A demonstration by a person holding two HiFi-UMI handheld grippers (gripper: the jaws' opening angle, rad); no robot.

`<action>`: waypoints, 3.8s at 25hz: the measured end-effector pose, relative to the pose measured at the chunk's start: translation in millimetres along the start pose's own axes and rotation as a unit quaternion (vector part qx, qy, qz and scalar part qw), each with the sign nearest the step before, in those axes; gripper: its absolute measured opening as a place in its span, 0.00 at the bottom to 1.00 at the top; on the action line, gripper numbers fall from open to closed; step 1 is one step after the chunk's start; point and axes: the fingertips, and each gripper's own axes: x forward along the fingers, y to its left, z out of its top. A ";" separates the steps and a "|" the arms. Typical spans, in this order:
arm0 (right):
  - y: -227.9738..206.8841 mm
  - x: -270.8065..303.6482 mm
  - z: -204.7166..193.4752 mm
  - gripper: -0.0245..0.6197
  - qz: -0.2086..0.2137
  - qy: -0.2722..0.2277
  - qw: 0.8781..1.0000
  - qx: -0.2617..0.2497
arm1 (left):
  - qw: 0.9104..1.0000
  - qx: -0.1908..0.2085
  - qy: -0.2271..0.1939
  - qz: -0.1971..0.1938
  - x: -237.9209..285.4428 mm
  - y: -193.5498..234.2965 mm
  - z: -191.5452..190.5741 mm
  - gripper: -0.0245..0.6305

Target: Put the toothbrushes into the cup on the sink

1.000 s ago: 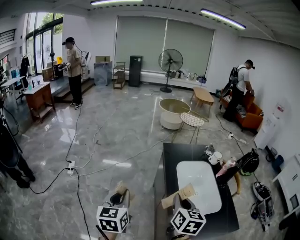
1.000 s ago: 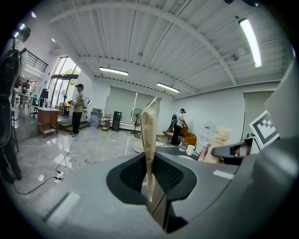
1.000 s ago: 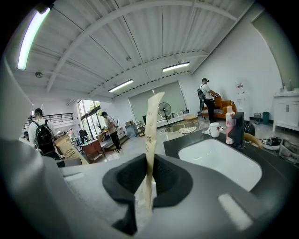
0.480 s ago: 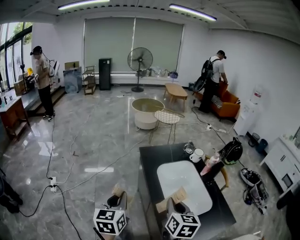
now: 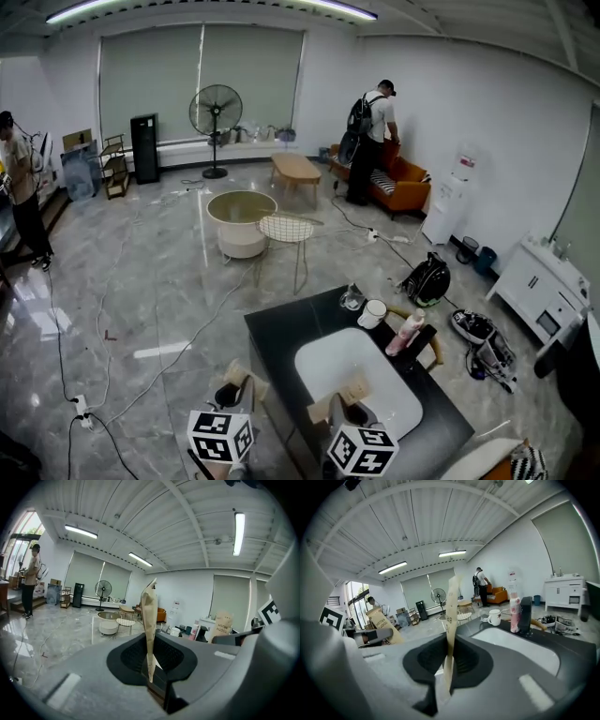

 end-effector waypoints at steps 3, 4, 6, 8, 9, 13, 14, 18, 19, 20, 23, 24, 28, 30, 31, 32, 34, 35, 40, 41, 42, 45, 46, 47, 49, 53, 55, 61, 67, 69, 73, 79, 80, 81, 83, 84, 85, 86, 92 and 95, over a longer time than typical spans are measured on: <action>4.3 21.0 10.4 0.09 -0.022 -0.003 1.000 0.009 | 1.000 0.004 0.005 -0.022 26.4 15.6 15.1 0.10; 4.3 27.8 14.3 0.09 -0.030 -0.006 0.999 0.013 | 1.000 0.007 0.005 -0.029 34.6 19.9 20.0 0.10; 4.1 41.3 22.9 0.09 -0.046 -0.015 0.999 0.020 | 0.999 0.013 0.003 -0.044 50.8 28.3 29.1 0.10; 4.7 54.4 30.8 0.09 -0.061 -0.027 0.997 0.026 | 0.998 0.019 0.001 -0.058 66.7 37.1 36.6 0.10; 4.9 60.3 33.9 0.09 -0.068 -0.033 0.997 0.030 | 0.998 0.022 0.001 -0.065 74.5 41.4 39.6 0.10; -1.5 76.8 41.4 0.09 -0.103 -0.047 0.992 0.049 | 0.995 0.031 0.009 -0.095 103.5 52.0 46.9 0.10; -3.7 78.9 43.4 0.09 -0.112 -0.050 0.991 0.053 | 0.994 0.033 0.010 -0.102 109.8 53.1 48.8 0.10; -12.0 79.7 50.4 0.09 -0.146 -0.053 0.986 0.055 | 0.991 0.038 0.012 -0.130 134.3 53.5 56.5 0.10; -15.2 78.0 50.4 0.09 -0.154 -0.051 0.985 0.053 | 0.990 0.039 0.012 -0.136 139.5 52.6 57.5 0.10; -18.9 76.2 50.3 0.09 -0.162 -0.049 0.984 0.052 | 0.989 0.039 0.010 -0.141 144.1 51.5 58.8 0.10; -29.9 72.5 51.6 0.09 -0.184 -0.051 0.980 0.054 | 0.988 0.037 0.006 -0.153 156.7 48.8 63.2 0.10; -33.0 72.1 51.8 0.09 -0.190 -0.052 0.979 0.056 | 0.987 0.036 0.008 -0.156 160.8 48.3 62.8 0.10; -45.9 74.5 51.2 0.09 -0.212 -0.057 0.973 0.063 | 0.985 0.031 0.016 -0.169 176.8 44.7 56.3 0.10; -51.9 80.3 52.1 0.09 -0.217 -0.057 0.972 0.068 | 0.985 0.031 0.017 -0.172 184.4 42.9 57.6 0.10; -53.6 83.4 52.3 0.09 -0.218 -0.055 0.972 0.069 | 0.984 0.031 0.017 -0.172 187.5 42.4 58.7 0.10; -54.7 86.1 53.1 0.09 -0.219 -0.054 0.972 0.069 | 0.984 0.031 0.017 -0.173 190.3 41.6 60.1 0.10; -57.6 89.6 57.0 0.09 -0.221 -0.056 0.971 0.066 | 0.984 0.034 0.015 -0.177 196.5 38.3 63.6 0.10; -59.7 91.0 59.3 0.09 -0.222 -0.058 0.971 0.065 | 0.983 0.035 0.013 -0.179 199.9 36.0 65.5 0.10; -69.1 97.3 63.0 0.09 -0.230 -0.057 0.969 0.067 | 0.982 0.036 0.015 -0.186 214.1 28.3 67.4 0.10; -70.6 97.8 63.0 0.09 -0.231 -0.058 0.969 0.069 | 0.981 0.037 0.017 -0.188 216.1 27.1 66.6 0.10; -72.1 98.2 63.1 0.09 -0.233 -0.058 0.968 0.071 | 0.981 0.038 0.019 -0.190 217.8 26.1 65.8 0.10; -77.4 100.8 64.0 0.09 -0.240 -0.061 0.966 0.076 | 0.980 0.040 0.022 -0.194 223.6 23.7 64.0 0.10; -79.5 102.2 64.4 0.09 -0.241 -0.061 0.965 0.077 | 0.980 0.041 0.023 -0.195 225.7 23.1 63.5 0.10; -81.4 103.6 64.8 0.09 -0.243 -0.061 0.965 0.078 | 0.979 0.041 0.024 -0.196 227.7 22.9 63.1 0.10; -84.9 106.1 65.8 0.09 -0.246 -0.061 0.964 0.079 | 0.979 0.041 0.027 -0.196 231.3 23.1 62.2 0.10; -93.9 108.9 69.0 0.09 -0.255 -0.063 0.961 0.084 | 0.978 0.044 0.034 -0.200 238.7 20.3 58.8 0.10; -96.8 112.6 71.7 0.09 -0.257 -0.065 0.961 0.083 | 0.978 0.047 0.037 -0.201 241.5 21.2 57.0 0.10; -110.3 122.8 84.4 0.09 -0.257 -0.067 0.961 0.080 | 0.978 0.056 0.044 -0.198 250.9 21.2 55.3 0.10; -127.2 136.1 102.6 0.09 -0.260 -0.078 0.960 0.074 | 0.977 0.057 0.049 -0.200 262.3 21.1 55.5 0.10; -133.3 140.4 109.8 0.09 -0.262 -0.081 0.959 0.071 | 0.977 0.058 0.051 -0.199 266.4 21.0 54.5 0.10; -144.1 147.7 122.0 0.09 -0.266 -0.088 0.958 0.064 | 0.977 0.054 0.056 -0.197 273.6 21.7 51.2 0.10; -158.5 161.4 138.9 0.09 -0.272 -0.093 0.956 0.053 | 0.977 0.050 0.061 -0.196 288.0 22.4 49.4 0.10; -160.2 163.6 141.3 0.09 -0.272 -0.094 0.956 0.051 | 0.977 0.049 0.062 -0.197 290.1 22.5 49.0 0.10; -161.7 165.9 143.8 0.09 -0.273 -0.094 0.956 0.048 | 0.977 0.048 0.063 -0.198 292.3 22.6 48.6 0.10; -164.9 170.7 149.1 0.09 -0.274 -0.094 0.956 0.041 | 0.977 0.045 0.065 -0.199 297.3 22.5 48.0 0.10; -167.0 173.0 151.9 0.09 -0.274 -0.095 0.956 0.037 | 0.977 0.044 0.065 -0.199 300.1 22.1 48.0 0.10; -169.5 175.2 154.6 0.09 -0.274 -0.095 0.956 0.034 | 0.977 0.043 0.065 -0.199 302.8 21.4 48.1 0.10; -172.0 177.2 157.2 0.09 -0.275 -0.096 0.956 0.033 | 0.977 0.042 0.065 -0.199 305.3 20.7 48.3 0.10; -186.8 188.1 169.8 0.09 -0.277 -0.109 0.954 0.044 | 0.977 0.034 0.071 -0.197 314.8 20.6 44.0 0.10; -194.4 193.6 174.4 0.09 -0.279 -0.114 0.952 0.049 | 0.978 0.033 0.077 -0.193 319.2 22.4 39.1 0.10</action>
